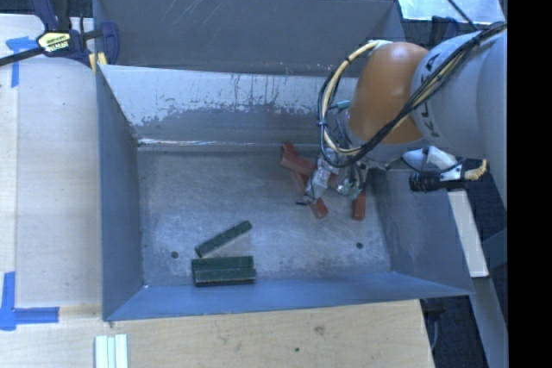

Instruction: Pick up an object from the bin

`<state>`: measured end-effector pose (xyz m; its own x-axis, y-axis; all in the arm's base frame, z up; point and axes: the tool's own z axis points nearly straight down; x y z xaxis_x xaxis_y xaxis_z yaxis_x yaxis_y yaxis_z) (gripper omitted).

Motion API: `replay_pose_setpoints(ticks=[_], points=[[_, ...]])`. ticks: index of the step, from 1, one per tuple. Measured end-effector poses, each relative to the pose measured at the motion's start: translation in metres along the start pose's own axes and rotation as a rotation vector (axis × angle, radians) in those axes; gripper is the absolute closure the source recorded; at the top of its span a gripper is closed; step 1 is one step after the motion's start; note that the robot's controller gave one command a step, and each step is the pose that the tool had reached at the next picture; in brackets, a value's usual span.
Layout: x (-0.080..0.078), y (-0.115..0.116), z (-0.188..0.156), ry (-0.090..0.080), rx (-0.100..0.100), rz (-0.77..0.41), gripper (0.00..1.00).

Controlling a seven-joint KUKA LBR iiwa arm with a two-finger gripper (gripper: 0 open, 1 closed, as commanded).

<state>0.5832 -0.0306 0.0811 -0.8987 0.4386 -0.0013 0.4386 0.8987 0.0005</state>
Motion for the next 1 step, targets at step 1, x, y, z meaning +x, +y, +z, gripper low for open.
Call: replay_pose_setpoints(ticks=[1], points=[[-0.0006,0.0001,-0.0134,0.000,0.000,-0.001,1.00]])
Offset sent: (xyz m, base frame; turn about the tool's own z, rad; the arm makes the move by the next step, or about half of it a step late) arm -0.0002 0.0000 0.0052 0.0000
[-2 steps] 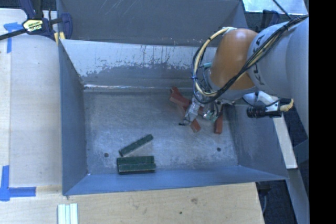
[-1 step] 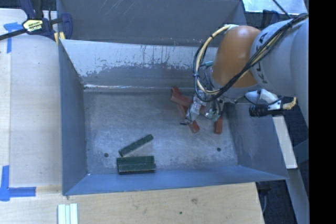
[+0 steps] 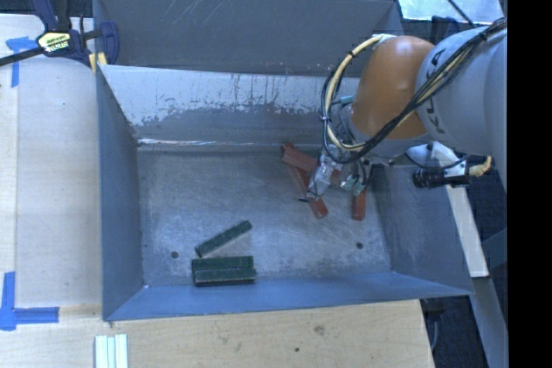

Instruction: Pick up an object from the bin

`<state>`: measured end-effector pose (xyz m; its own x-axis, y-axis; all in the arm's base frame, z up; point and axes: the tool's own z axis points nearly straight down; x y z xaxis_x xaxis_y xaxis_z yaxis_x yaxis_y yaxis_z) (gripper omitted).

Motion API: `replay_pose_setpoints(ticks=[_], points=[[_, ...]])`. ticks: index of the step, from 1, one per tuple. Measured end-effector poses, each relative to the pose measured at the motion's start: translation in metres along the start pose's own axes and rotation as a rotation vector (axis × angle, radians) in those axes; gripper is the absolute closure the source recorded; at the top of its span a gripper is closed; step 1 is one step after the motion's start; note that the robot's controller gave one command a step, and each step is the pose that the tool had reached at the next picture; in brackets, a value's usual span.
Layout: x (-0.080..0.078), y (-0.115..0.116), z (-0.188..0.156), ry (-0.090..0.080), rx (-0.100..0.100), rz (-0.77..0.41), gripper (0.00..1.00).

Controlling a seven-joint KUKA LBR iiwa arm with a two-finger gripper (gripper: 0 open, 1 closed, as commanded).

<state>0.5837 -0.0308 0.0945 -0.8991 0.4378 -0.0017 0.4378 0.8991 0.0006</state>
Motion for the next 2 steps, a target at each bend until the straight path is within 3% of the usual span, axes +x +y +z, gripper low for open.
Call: replay_pose_setpoints(ticks=[2], points=[[-0.0010,0.0003,-0.0185,-0.003,-0.002,0.000,1.00]])
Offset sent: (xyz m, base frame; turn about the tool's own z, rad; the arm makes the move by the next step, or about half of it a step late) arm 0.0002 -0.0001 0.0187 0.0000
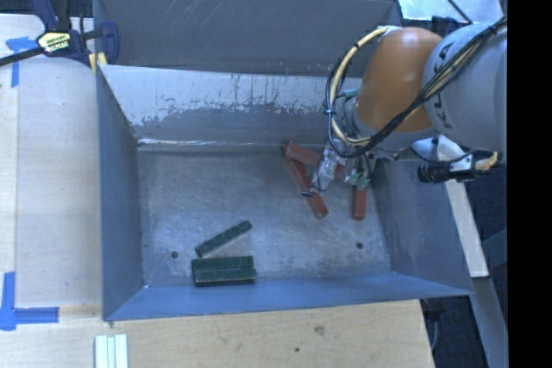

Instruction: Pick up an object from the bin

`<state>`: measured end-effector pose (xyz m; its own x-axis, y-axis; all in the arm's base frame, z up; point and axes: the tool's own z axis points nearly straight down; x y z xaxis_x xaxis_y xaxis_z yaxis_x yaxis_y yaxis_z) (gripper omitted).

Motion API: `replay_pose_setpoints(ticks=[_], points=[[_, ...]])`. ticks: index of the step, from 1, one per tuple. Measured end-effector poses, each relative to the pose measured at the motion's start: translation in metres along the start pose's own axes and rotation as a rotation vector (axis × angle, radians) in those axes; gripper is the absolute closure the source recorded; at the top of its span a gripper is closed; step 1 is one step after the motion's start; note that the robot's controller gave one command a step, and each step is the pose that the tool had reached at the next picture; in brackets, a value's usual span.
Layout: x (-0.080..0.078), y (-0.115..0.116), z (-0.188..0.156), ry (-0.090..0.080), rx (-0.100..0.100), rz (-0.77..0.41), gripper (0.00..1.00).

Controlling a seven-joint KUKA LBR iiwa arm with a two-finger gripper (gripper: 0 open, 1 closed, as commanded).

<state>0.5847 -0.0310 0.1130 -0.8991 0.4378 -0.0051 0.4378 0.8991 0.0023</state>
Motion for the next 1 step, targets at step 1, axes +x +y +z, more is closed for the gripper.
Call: replay_pose_setpoints(ticks=[1], points=[[-0.0003,-0.0001,-0.0036,-0.001,0.000,-0.001,1.00]])
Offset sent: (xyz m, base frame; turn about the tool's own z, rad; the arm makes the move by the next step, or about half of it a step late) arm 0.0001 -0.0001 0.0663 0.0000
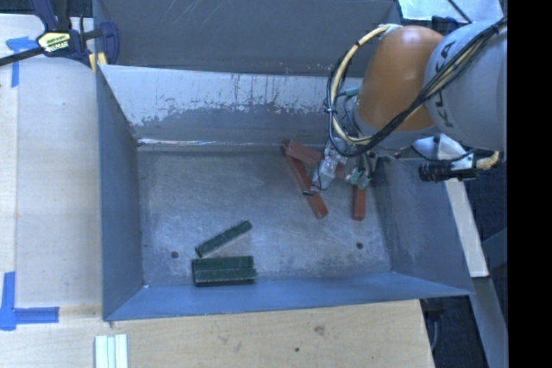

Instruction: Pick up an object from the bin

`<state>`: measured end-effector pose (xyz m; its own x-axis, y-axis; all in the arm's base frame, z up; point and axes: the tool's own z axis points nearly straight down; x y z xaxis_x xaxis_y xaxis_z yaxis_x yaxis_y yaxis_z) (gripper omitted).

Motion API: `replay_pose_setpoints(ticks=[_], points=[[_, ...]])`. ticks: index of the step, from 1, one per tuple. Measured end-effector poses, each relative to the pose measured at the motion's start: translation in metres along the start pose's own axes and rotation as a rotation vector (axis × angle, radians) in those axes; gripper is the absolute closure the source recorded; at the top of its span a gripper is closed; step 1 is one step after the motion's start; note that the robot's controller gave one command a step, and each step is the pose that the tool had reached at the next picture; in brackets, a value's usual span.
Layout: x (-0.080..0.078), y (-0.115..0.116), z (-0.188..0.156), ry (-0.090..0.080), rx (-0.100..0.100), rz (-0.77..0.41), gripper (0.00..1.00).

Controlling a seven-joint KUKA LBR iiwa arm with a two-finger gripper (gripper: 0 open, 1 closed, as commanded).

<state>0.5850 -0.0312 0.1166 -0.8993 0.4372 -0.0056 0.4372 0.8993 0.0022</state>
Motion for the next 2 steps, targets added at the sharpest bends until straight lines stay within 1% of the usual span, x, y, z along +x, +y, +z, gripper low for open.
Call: replay_pose_setpoints(ticks=[1,2], points=[[0.001,-0.001,-0.007,0.007,0.003,0.000,1.00],[0.002,-0.001,-0.028,0.011,0.004,0.000,1.00]])
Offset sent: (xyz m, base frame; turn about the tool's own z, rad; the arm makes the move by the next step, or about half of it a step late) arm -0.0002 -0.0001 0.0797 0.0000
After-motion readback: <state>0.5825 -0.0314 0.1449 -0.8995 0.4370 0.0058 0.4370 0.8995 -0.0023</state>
